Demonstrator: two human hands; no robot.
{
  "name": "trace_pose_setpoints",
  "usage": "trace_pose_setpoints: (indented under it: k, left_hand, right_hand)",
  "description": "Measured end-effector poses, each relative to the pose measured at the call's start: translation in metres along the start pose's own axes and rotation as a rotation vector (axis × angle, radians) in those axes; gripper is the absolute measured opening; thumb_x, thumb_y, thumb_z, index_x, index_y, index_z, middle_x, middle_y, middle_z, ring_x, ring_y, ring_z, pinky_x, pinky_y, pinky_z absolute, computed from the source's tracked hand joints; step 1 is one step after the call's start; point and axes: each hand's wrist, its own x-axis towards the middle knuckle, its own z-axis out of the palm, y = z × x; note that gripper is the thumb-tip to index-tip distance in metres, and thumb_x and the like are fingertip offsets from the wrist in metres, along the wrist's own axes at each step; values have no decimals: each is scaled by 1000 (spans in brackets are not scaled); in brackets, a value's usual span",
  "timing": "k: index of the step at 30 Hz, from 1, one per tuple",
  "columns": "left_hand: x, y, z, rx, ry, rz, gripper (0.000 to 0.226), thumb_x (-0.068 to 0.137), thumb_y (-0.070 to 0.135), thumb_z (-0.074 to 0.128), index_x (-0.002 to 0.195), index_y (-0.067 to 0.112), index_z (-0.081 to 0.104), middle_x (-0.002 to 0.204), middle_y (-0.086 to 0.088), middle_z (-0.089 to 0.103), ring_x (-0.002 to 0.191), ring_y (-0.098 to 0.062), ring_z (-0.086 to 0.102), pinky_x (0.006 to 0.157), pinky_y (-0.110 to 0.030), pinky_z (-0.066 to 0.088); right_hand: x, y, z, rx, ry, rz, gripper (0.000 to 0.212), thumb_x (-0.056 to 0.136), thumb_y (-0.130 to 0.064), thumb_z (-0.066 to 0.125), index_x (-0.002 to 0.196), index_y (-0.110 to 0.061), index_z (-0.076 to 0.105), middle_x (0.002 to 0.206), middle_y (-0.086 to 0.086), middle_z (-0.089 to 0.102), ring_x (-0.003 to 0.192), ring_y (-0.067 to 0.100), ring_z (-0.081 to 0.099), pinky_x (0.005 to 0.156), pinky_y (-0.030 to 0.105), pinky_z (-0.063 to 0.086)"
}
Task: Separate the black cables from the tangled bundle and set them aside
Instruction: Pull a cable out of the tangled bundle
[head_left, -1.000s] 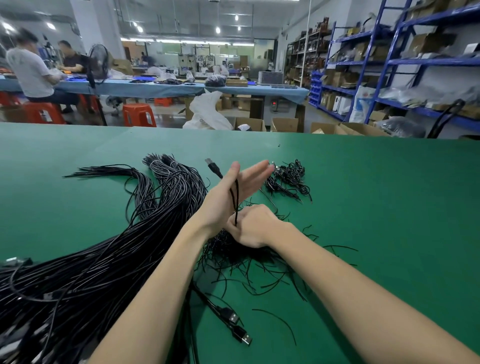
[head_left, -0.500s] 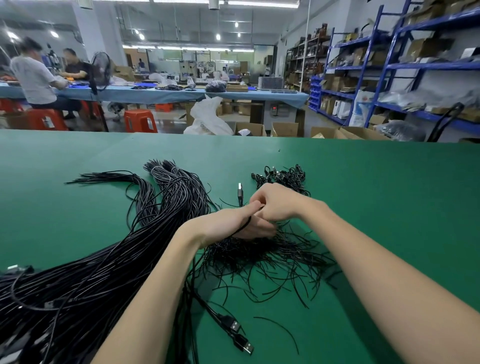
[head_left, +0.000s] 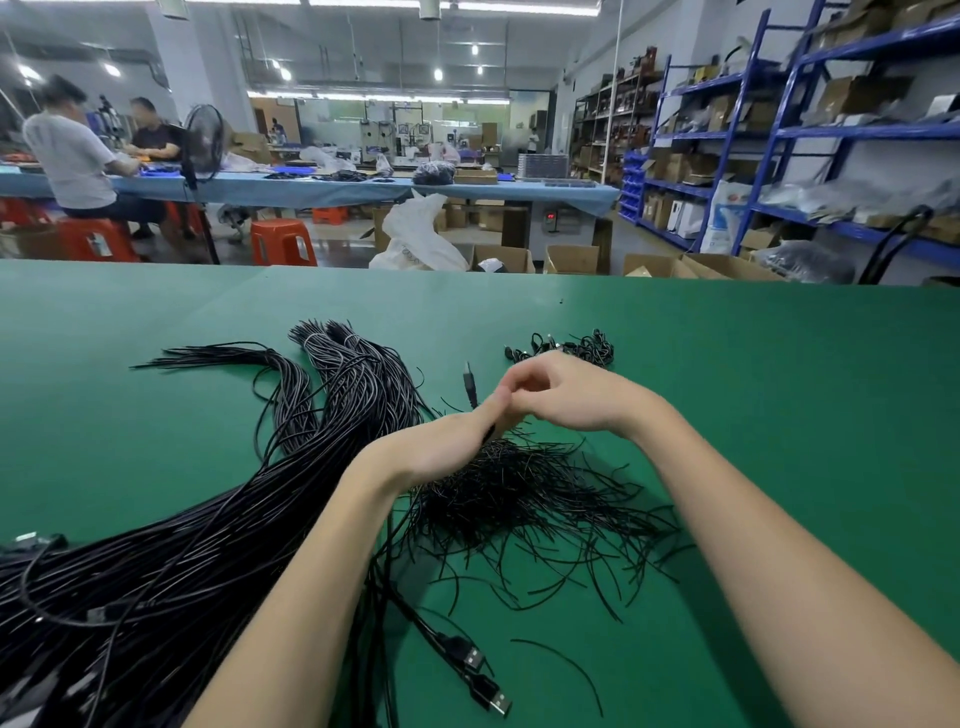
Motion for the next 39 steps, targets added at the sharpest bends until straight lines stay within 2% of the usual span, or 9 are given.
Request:
trace_pose_setpoints:
  k: [5, 12, 16, 19, 21, 23, 26, 33, 39]
  left_hand:
    - [16, -16, 2, -360, 218, 122, 61, 107, 54, 9, 159, 27, 26, 162, 9, 30, 151, -5, 22, 127, -35, 4]
    - [11, -2, 5, -979, 109, 380, 65, 108, 48, 9, 150, 9, 41, 152, -6, 50, 142, -15, 45, 117, -30, 33]
    - [-3, -1, -3, -923, -95, 479, 72, 107, 48, 6, 147, 1, 45, 149, -15, 51, 142, -26, 46, 119, -37, 34]
    - [-9, 1, -5, -687, -237, 385, 78, 106, 50, 7, 139, -1, 55, 141, -20, 57, 134, -34, 54, 117, -36, 36]
    - [-9, 2, 0, -506, -343, 267, 81, 106, 52, 7, 137, -4, 56, 137, -22, 60, 129, -34, 58, 112, -26, 39]
    - [-6, 6, 10, -396, -427, 147, 84, 105, 55, 8, 139, -9, 51, 139, -24, 58, 128, -31, 59, 111, -25, 41]
    - [0, 8, 21, -363, -364, 11, 85, 97, 63, 20, 147, -2, 43, 146, -17, 53, 130, -21, 59, 111, -30, 44]
    - [7, 0, 14, -574, -48, -20, 66, 105, 54, 16, 149, 11, 41, 147, -12, 53, 128, -24, 59, 102, -34, 51]
    - [9, 2, 12, -732, 96, 24, 62, 108, 49, 19, 140, 6, 49, 143, -15, 57, 118, -30, 63, 105, -43, 49]
  right_hand:
    - [-7, -3, 21, 156, 305, -111, 16, 96, -26, 68, 81, -30, 72, 68, -14, 70, 53, -2, 52, 56, 14, 38]
    - [-9, 16, 42, 601, 8, -20, 24, 97, -41, 67, 88, -22, 79, 74, 2, 70, 53, 10, 49, 54, 20, 39]
    - [-8, 26, 34, 425, -120, 70, 37, 91, -56, 68, 81, -22, 78, 67, -1, 63, 57, 11, 46, 52, 28, 39]
    - [-6, 28, 18, 108, -228, 63, 19, 101, -27, 61, 89, -19, 74, 98, 20, 74, 77, 24, 55, 69, 49, 50]
    - [-4, 20, 5, -102, -282, 104, 28, 102, -23, 59, 78, -27, 74, 78, 0, 76, 66, 13, 58, 65, 29, 45]
    - [2, 6, -9, -253, -328, 157, 31, 98, -28, 64, 69, -29, 72, 53, -15, 60, 50, 7, 45, 59, 26, 36]
    - [10, -18, -25, -407, -342, 187, 29, 94, -34, 70, 66, -26, 71, 50, -17, 59, 44, 4, 42, 52, 22, 38]
    - [2, -44, -30, -311, -79, 144, 27, 95, -15, 60, 79, -28, 76, 61, -14, 70, 43, -3, 52, 51, 12, 44]
    - [-20, -22, 10, 253, 322, 181, 20, 97, -4, 54, 99, -10, 73, 76, 6, 78, 69, 17, 75, 76, 33, 64]
